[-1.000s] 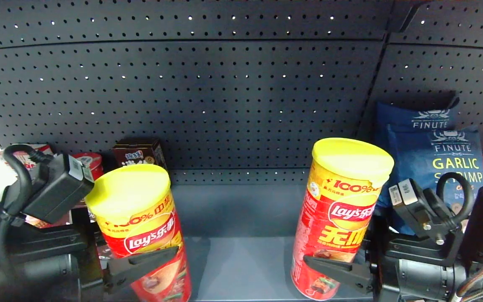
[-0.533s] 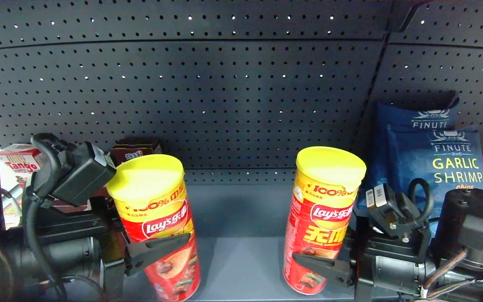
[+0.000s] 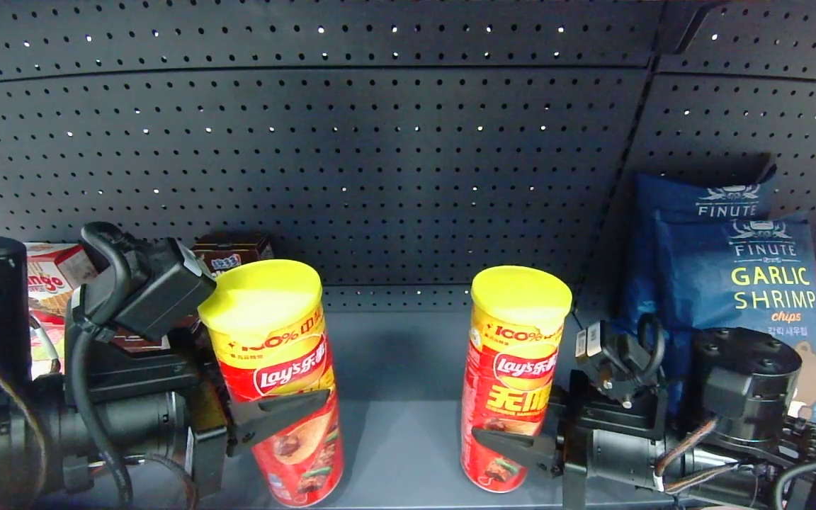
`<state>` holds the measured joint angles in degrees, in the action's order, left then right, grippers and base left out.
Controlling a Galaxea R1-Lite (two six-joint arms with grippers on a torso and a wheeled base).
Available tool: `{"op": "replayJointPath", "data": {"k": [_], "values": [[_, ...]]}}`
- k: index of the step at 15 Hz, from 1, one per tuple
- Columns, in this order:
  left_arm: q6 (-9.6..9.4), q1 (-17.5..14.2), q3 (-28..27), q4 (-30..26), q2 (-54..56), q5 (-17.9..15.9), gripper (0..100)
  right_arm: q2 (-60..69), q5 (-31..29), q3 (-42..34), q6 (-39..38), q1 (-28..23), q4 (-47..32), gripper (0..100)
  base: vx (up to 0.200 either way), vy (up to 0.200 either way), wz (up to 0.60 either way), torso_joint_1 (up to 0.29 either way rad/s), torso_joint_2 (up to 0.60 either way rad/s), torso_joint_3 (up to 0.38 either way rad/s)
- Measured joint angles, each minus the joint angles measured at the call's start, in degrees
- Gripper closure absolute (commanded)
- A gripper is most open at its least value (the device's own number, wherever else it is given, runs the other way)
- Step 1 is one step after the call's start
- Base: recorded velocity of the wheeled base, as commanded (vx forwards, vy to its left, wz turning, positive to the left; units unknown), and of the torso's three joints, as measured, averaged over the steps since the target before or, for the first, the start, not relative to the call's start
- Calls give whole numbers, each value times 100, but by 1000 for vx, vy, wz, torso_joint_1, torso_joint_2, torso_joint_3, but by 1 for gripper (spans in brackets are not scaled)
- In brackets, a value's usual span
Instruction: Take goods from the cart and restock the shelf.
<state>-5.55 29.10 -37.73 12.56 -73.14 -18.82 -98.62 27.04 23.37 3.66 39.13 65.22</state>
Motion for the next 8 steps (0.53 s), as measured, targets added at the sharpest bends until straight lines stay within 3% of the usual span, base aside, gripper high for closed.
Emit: {"op": "replayJointPath", "data": {"k": [8], "values": [[0,-18,57,-2,-20,-6,100,-490,11,155,80,-5,189,100,0,0,0,0,0,0]]}}
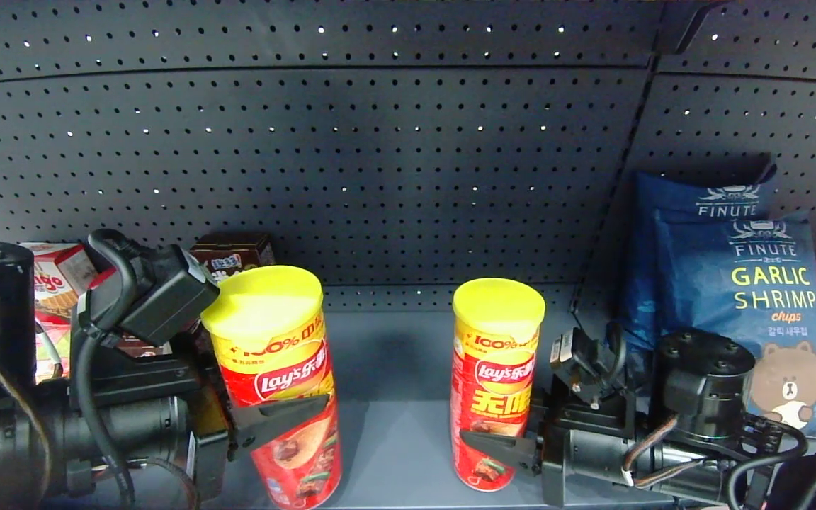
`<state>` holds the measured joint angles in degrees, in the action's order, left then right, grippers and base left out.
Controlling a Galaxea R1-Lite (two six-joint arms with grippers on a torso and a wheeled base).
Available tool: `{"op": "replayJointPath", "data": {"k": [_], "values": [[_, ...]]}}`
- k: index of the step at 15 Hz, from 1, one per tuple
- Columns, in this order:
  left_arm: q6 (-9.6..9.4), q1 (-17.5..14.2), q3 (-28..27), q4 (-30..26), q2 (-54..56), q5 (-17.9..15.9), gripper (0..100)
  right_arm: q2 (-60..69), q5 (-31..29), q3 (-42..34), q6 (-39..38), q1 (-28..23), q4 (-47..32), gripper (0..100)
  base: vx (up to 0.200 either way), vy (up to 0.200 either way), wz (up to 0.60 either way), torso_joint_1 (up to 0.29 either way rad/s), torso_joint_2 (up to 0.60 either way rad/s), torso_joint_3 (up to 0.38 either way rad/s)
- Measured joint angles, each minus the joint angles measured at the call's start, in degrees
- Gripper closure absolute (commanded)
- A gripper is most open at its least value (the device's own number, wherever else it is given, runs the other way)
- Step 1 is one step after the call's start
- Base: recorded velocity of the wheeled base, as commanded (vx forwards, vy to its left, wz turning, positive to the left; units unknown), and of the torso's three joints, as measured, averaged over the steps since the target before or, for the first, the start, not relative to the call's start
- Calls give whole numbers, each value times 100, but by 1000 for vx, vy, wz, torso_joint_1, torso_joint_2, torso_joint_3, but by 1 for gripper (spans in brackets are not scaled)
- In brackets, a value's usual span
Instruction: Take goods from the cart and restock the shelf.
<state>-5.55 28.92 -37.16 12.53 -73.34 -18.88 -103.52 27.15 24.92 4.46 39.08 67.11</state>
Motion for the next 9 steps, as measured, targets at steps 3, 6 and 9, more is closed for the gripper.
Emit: {"op": "replayJointPath", "data": {"k": [3,6,9], "values": [[0,-1,11,0,-1,0,100,-152,2,99,0,0,38,100,0,0,0,0,0,0],[0,-1,22,0,-9,-7,100,-223,6,77,150,2,-5,0,0,0,0,0,0,0],[0,-1,30,0,-4,-5,100,-229,-2,30,156,9,-5,0,0,0,0,0,0,0]]}}
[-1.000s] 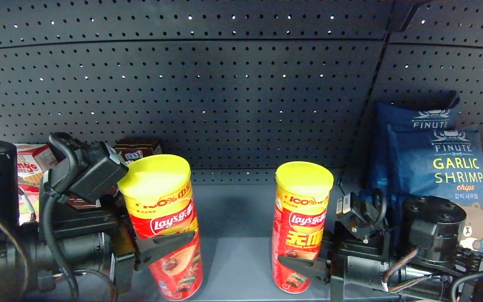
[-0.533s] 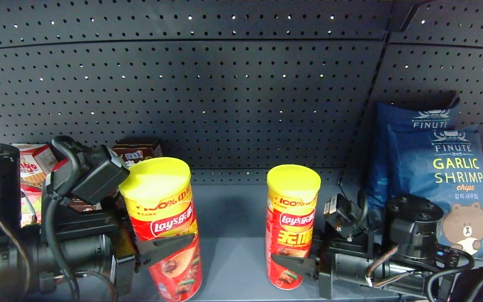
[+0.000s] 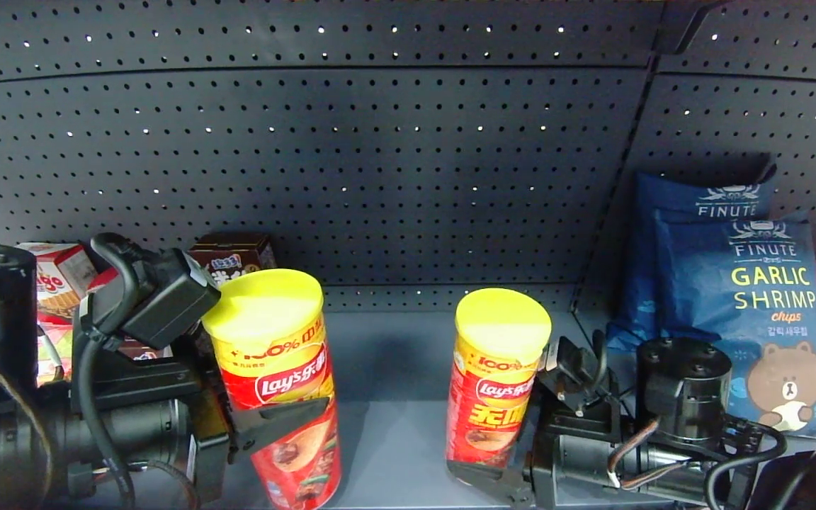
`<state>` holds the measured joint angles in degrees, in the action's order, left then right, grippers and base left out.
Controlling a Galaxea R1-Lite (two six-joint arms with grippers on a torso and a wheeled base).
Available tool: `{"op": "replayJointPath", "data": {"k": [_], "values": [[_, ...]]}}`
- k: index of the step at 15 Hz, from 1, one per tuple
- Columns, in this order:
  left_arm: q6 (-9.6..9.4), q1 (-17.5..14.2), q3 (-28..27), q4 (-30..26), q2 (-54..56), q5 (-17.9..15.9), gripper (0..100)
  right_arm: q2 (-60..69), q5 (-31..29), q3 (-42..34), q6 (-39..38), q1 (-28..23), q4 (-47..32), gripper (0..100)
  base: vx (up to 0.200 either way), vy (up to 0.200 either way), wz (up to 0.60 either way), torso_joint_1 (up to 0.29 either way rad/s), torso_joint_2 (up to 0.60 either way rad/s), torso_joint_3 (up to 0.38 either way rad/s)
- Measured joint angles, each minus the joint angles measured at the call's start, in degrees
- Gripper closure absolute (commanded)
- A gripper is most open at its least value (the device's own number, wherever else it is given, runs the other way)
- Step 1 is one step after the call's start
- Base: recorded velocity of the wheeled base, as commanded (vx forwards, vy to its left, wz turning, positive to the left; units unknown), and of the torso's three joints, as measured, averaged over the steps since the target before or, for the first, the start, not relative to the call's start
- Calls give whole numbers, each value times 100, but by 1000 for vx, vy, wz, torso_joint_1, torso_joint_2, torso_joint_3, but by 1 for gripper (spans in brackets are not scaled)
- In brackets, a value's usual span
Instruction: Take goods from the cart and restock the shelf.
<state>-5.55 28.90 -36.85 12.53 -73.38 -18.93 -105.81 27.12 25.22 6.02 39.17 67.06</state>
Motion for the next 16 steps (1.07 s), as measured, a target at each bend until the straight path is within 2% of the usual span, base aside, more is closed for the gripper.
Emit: {"op": "replayJointPath", "data": {"k": [6,16], "values": [[0,-2,149,0,48,11,100,179,-2,-119,-9,-78,5,0,0,0,0,0,0,0],[0,-16,329,2,160,13,100,1565,108,-806,-26,-288,-169,0,0,0,0,0,0,0]]}}
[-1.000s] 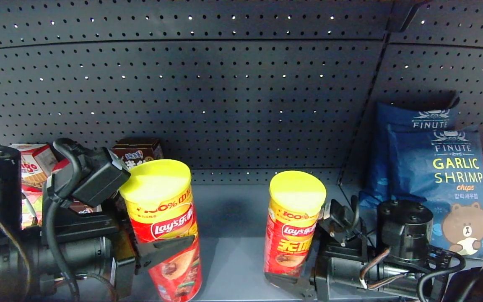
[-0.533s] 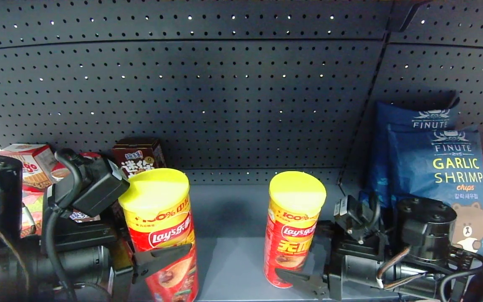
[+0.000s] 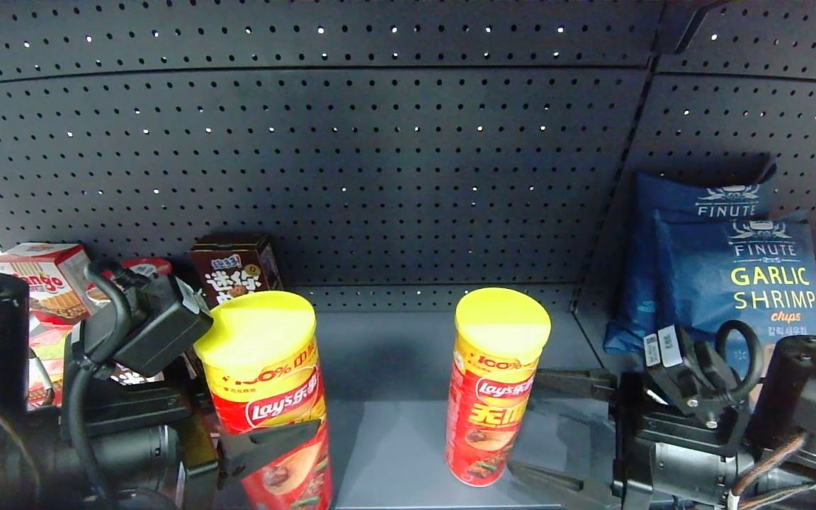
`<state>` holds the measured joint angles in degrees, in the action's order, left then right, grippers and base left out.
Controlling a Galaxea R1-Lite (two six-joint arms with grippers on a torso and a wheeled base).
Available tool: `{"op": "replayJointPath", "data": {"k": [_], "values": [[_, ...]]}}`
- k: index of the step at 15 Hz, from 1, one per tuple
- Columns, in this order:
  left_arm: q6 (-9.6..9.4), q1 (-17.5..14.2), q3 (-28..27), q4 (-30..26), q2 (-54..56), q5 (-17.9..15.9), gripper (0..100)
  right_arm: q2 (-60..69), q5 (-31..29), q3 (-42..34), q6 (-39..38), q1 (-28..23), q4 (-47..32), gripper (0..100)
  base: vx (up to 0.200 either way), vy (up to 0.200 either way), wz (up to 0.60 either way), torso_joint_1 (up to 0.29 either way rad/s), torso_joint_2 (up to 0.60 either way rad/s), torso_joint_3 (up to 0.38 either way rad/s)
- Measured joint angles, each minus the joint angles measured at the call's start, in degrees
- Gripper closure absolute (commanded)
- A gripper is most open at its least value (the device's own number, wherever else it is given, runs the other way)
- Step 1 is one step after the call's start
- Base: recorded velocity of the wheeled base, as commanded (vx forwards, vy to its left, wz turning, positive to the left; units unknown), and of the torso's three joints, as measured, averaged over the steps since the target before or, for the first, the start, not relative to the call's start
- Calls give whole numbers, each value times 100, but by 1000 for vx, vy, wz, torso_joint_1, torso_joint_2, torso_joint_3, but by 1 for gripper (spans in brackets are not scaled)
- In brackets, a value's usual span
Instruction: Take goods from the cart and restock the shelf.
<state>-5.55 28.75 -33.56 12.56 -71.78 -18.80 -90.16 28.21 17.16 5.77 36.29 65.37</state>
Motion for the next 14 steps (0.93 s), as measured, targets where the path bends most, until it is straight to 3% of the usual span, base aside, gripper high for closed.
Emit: {"op": "replayJointPath", "data": {"k": [5,8,11,14], "values": [[0,-13,132,2,116,6,100,1101,-5,-5,0,-2,-1204,0,0,0,0,0,0,0],[-35,-17,90,16,138,6,100,2109,-65,102,-5,-18,-2347,0,0,0,0,0,0,0],[-37,-6,60,241,139,11,100,3259,-200,444,-5,-254,-4156,0,0,0,0,0,0,0],[-37,11,40,279,139,11,100,4323,-889,868,-2,-567,-5591,0,0,0,0,0,0,0]]}}
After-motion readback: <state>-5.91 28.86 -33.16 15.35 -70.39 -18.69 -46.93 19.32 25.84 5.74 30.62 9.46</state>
